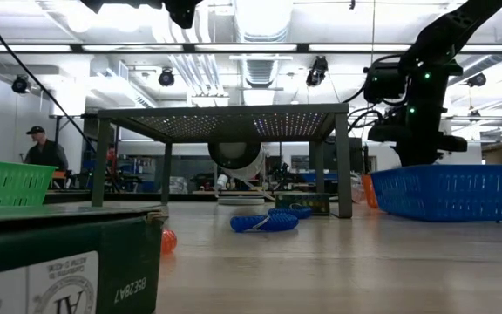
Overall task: Pick & Place Office Desk Supplies
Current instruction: Put the yellow rubber band into the orange bin
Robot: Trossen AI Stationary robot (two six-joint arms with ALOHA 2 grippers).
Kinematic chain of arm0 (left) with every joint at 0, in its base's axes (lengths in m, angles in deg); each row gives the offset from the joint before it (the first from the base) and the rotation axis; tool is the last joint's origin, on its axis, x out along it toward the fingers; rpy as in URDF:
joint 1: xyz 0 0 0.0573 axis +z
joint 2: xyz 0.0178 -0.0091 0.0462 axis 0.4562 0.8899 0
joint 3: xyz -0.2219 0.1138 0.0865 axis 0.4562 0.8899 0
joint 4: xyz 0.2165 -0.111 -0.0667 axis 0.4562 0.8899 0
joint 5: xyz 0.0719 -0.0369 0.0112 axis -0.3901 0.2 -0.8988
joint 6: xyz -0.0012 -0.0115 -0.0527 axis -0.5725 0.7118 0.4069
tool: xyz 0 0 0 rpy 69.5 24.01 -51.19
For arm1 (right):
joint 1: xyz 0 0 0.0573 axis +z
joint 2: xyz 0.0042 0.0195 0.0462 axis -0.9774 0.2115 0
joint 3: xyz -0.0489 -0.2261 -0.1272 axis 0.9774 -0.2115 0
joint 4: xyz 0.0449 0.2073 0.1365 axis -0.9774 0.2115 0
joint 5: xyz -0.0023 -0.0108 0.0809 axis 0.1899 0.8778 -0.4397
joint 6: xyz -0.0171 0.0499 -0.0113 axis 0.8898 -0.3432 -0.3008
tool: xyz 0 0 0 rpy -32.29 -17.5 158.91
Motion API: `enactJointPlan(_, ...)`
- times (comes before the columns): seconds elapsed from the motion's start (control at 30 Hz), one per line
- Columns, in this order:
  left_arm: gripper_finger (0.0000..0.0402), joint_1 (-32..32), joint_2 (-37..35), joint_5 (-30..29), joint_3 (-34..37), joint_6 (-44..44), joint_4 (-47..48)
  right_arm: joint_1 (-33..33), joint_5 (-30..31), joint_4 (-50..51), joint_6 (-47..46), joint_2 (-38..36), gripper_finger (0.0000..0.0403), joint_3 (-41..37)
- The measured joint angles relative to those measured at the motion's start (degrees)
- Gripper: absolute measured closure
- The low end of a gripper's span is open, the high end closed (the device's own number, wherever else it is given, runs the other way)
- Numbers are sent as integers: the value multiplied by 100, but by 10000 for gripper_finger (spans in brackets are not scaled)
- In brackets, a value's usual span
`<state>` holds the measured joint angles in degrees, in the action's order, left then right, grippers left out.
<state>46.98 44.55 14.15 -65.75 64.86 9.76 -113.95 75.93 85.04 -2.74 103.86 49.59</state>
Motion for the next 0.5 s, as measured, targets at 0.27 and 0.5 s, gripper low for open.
enactJointPlan(0.27, 237, 0, 0, -1, 0, 0, 0, 0, 2, 0, 36, 0, 340, 0)
enactJointPlan(0.5, 237, 0, 0, -1, 1, 0, 1, 0, 19, -3, 12, 0, 302, 0)
